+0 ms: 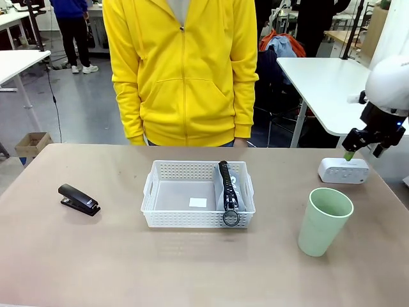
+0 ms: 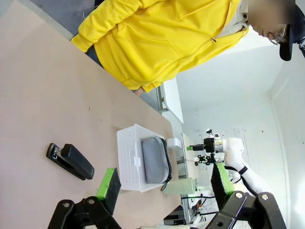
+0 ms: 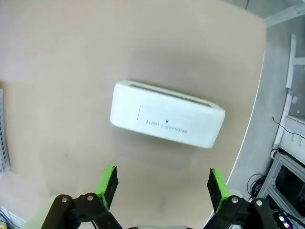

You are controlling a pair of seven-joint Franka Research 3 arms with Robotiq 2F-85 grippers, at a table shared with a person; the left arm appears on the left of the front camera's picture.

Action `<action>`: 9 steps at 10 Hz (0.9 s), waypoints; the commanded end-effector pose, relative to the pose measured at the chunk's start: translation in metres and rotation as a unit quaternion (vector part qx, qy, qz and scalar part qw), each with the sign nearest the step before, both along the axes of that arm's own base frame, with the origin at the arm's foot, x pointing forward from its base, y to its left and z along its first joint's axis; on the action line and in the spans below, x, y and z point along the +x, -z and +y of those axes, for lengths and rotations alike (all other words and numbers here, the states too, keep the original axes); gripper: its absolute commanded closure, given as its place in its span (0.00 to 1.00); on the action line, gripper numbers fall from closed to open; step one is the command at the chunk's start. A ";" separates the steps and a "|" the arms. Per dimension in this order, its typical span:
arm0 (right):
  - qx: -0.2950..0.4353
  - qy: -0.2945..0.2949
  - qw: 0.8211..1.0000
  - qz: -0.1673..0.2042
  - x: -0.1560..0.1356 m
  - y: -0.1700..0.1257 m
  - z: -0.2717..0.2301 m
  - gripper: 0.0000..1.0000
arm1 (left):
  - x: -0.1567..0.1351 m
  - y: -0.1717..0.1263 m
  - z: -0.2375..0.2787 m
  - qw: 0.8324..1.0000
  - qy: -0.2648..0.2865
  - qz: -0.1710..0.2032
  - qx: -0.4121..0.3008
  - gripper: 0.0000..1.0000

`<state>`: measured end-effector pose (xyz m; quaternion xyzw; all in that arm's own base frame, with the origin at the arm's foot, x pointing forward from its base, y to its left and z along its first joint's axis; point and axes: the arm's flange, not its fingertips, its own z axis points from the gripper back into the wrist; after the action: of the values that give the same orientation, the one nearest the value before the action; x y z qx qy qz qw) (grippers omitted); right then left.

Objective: Efficiently arrange items inside the basket to fit them all.
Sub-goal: Pick up the Digital clock and place it inside the Organizing basket.

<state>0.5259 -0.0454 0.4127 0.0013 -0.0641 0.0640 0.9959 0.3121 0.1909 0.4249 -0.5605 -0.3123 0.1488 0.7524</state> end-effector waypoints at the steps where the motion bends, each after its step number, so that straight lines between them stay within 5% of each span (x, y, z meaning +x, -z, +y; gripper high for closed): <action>1: -0.005 -0.020 1.000 -0.006 0.008 -0.010 0.000 0.00 | 0.000 0.000 -0.001 1.000 -0.001 -0.016 -0.002 0.00; 2: -0.012 -0.119 0.993 -0.010 0.009 -0.009 -0.002 0.00 | 0.000 0.000 -0.001 1.000 -0.001 -0.016 -0.002 0.00; 3: -0.018 -0.253 0.967 0.005 0.009 -0.008 -0.005 0.00 | 0.000 0.000 -0.001 1.000 -0.001 -0.016 -0.002 0.00; 4: -0.007 -0.421 0.907 0.004 0.010 -0.006 -0.011 0.00 | 0.000 0.000 -0.001 1.000 -0.001 -0.016 -0.002 0.00; 6: 0.025 -0.599 0.800 -0.001 0.015 0.001 -0.021 0.00 | 0.000 0.000 -0.001 1.000 -0.001 -0.016 -0.002 0.00; 9: 0.036 -0.727 0.685 -0.042 0.014 0.013 -0.024 0.00 | 0.000 0.000 -0.001 1.000 -0.001 -0.016 -0.002 0.00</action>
<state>0.5366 -0.0542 0.3991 0.0306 -0.0765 0.6155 0.7838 0.3119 0.1912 0.4251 -0.5607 -0.3126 0.1489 0.7522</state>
